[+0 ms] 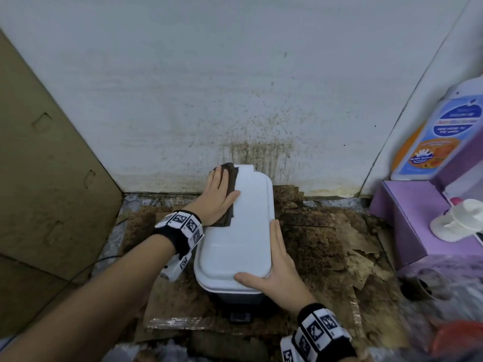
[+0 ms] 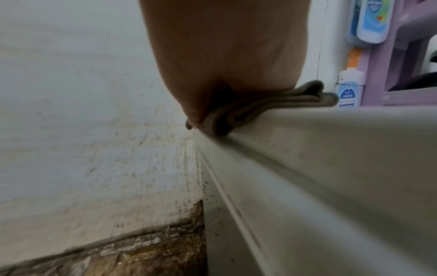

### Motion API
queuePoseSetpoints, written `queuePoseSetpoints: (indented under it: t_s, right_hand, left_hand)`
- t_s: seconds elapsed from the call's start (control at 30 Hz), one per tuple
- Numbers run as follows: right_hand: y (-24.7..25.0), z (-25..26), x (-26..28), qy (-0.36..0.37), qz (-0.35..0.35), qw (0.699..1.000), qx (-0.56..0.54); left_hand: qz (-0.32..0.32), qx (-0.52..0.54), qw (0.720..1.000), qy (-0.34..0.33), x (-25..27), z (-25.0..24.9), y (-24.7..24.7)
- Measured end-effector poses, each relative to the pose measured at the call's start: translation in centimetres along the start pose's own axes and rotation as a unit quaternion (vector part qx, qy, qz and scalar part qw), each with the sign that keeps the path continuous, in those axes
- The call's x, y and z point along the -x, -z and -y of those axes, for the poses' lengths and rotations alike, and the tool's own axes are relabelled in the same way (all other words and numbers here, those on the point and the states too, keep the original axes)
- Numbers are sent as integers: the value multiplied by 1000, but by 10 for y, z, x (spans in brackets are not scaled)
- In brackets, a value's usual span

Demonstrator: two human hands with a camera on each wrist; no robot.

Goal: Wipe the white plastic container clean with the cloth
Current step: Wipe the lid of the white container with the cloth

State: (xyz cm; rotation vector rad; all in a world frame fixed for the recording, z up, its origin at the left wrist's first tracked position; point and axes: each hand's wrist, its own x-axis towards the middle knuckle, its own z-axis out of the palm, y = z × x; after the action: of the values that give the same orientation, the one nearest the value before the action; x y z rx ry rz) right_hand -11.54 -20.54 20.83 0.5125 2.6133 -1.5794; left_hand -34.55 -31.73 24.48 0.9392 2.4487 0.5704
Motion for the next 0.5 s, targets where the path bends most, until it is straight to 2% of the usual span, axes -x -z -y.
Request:
queuePoseSetpoints:
  t_s: [0.27, 0.5]
  right_hand:
    - [-2, 0, 0, 6, -7, 1000, 11]
    - [-4, -1, 2, 13, -11, 1000, 20]
  left_hand:
    - [-13, 2, 1000, -1, 13, 3, -11]
    - [-10, -14, 1000, -11, 74, -3, -37]
